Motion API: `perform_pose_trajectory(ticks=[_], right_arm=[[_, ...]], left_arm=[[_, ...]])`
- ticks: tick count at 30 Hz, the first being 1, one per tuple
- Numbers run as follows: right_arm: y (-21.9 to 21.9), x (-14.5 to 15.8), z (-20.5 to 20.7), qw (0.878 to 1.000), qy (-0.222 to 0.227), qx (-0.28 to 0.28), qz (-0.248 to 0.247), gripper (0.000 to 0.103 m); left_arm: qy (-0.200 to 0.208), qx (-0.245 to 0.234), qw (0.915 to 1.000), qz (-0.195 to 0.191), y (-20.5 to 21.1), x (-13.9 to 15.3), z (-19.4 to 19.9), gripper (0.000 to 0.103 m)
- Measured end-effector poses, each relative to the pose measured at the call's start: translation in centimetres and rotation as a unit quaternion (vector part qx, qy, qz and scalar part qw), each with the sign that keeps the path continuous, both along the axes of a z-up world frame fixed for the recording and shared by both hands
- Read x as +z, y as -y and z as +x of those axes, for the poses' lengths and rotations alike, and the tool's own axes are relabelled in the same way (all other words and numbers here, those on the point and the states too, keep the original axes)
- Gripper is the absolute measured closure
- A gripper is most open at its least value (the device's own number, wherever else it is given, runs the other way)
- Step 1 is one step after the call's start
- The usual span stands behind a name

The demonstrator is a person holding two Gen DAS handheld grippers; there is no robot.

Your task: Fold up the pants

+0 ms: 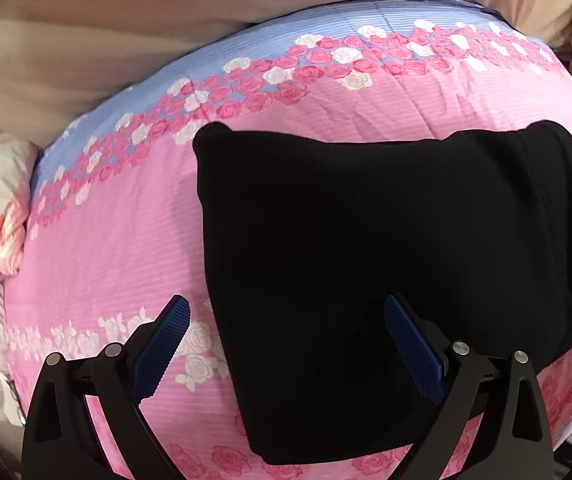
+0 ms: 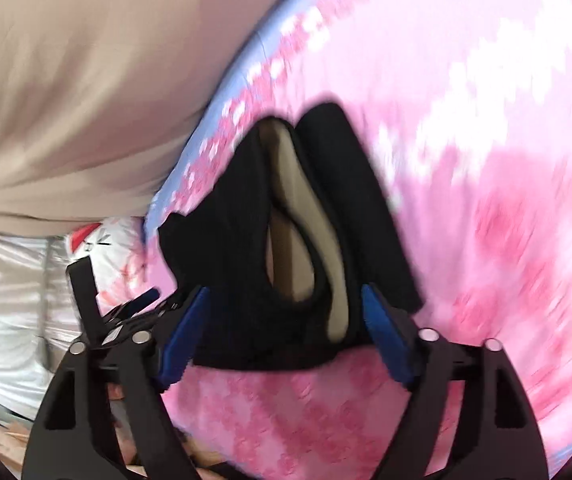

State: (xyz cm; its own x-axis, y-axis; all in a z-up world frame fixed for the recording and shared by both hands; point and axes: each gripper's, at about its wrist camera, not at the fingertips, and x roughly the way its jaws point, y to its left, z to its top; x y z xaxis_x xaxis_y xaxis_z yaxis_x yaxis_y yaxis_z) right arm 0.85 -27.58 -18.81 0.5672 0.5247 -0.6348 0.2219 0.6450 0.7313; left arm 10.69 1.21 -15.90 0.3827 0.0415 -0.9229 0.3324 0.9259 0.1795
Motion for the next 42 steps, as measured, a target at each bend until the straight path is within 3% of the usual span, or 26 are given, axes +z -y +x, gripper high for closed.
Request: perform_pose_trajectory(ticks=[3,7,9,11,12,14,16,17,18,19,20,22,25,27,28,29,30,31,32,33,35,38,40,41,42], right_arm=[[0.2,0.7,3.0,0.999,-0.003,0.034,-0.039,0.026],[-1.6,0.4,7.3,0.985,-0.007,0.092,-0.148,0.026],[-2.2,-0.7,8.3,0.973,-0.031,0.123,-0.195,0.044],[-1.3,0.6,7.9,0.97,-0.017,0.121,-0.212,0.094],[0.0,2.2,7.0,0.977,0.001,0.101,-0.189,0.096],[2.0,3.4,5.6,0.979,0.027,0.066,-0.192,0.096],[3.1,-1.4,6.0,0.967,-0.054,0.091,-0.23,0.092],[3.7,-1.9,5.8,0.973,-0.045,0.083,-0.211,0.089],[4.8,-1.5,5.7,0.981,-0.046,0.063,-0.177,0.082],[5.6,-0.3,5.6,0.983,-0.059,0.034,-0.173,0.069],[6.2,1.7,4.9,0.983,-0.033,-0.002,-0.18,0.069],[6.3,4.7,3.8,0.983,0.025,-0.021,-0.178,0.069],[2.6,6.4,5.4,0.984,0.042,0.057,-0.164,0.072],[-0.9,5.6,7.6,0.978,0.053,0.113,-0.169,0.072],[-2.3,4.3,8.6,0.974,0.05,0.132,-0.179,0.074],[-3.7,0.4,10.5,0.964,0.0,0.153,-0.216,0.074],[-4.5,-2.1,11.4,0.96,-0.018,0.167,-0.224,0.077],[-4.8,-1.4,11.6,0.959,0.008,0.154,-0.236,0.079],[-5.2,-0.6,12.2,0.958,-0.013,0.155,-0.243,0.079],[-5.5,1.9,12.2,0.965,0.0,0.134,-0.224,0.076],[-6.9,4.8,12.2,0.972,0.055,0.144,-0.18,0.076],[-12.9,4.3,14.3,0.954,0.056,0.233,-0.18,0.076],[-16.9,1.3,16.3,0.937,0.031,0.289,-0.192,0.076],[-18.5,-0.9,17.4,0.923,0.013,0.31,-0.225,0.077],[-19.0,-1.4,18.2,0.92,0.003,0.309,-0.242,0.079]], left_arm=[[-0.009,0.009,0.9998,-0.012,-0.5,-0.3,0.0,0.005],[-0.02,0.021,0.9989,-0.036,-1.0,-1.0,0.4,0.005],[-0.029,0.036,0.9978,-0.048,-1.5,-0.7,0.6,0.005],[-0.017,0.045,0.9976,-0.05,-1.9,0.0,0.5,0.005],[-0.006,0.048,0.9977,-0.046,-2.1,0.6,0.4,0.005],[0.01,0.047,0.9979,-0.043,-2.4,1.4,0.3,0.005],[0.006,0.044,0.9983,-0.036,-2.6,0.9,0.4,0.005],[-0.008,0.043,0.9986,-0.031,-2.5,0.0,0.6,0.005],[-0.026,0.042,0.9983,-0.029,-2.3,-1.5,0.8,0.005],[-0.028,0.048,0.9981,-0.026,-2.4,-1.9,1.0,0.005],[-0.027,0.054,0.9978,-0.027,-2.6,-1.8,1.1,0.005],[-0.024,0.058,0.9975,-0.032,-2.9,-1.0,1.3,0.005],[-0.015,0.063,0.9976,-0.024,-3.7,-0.5,1.2,0.005],[-0.024,0.065,0.9974,-0.02,-4.3,-1.2,1.1,0.005],[-0.027,0.066,0.9971,-0.024,-4.6,-1.4,1.1,0.005],[-0.03,0.069,0.9967,-0.03,-4.8,-1.6,1.0,0.005],[-0.03,0.072,0.9963,-0.037,-5.0,-1.7,1.0,0.005],[-0.03,0.073,0.9961,-0.039,-4.9,-1.8,1.1,0.005],[-0.029,0.073,0.9963,-0.034,-4.8,-1.8,1.1,0.005],[-0.027,0.069,0.9969,-0.029,-4.7,-1.7,1.1,0.005],[-0.019,0.06,0.9979,-0.017,-4.4,-1.3,1.0,0.005],[-0.01,0.055,0.9984,-0.012,-4.4,-1.5,0.6,0.005],[-0.015,0.069,0.9973,-0.021,-4.7,-1.5,0.5,0.005],[-0.017,0.073,0.9969,-0.024,-4.9,-1.2,0.4,0.005],[-0.018,0.075,0.9967,-0.024,-5.0,-1.0,0.2,0.005]])
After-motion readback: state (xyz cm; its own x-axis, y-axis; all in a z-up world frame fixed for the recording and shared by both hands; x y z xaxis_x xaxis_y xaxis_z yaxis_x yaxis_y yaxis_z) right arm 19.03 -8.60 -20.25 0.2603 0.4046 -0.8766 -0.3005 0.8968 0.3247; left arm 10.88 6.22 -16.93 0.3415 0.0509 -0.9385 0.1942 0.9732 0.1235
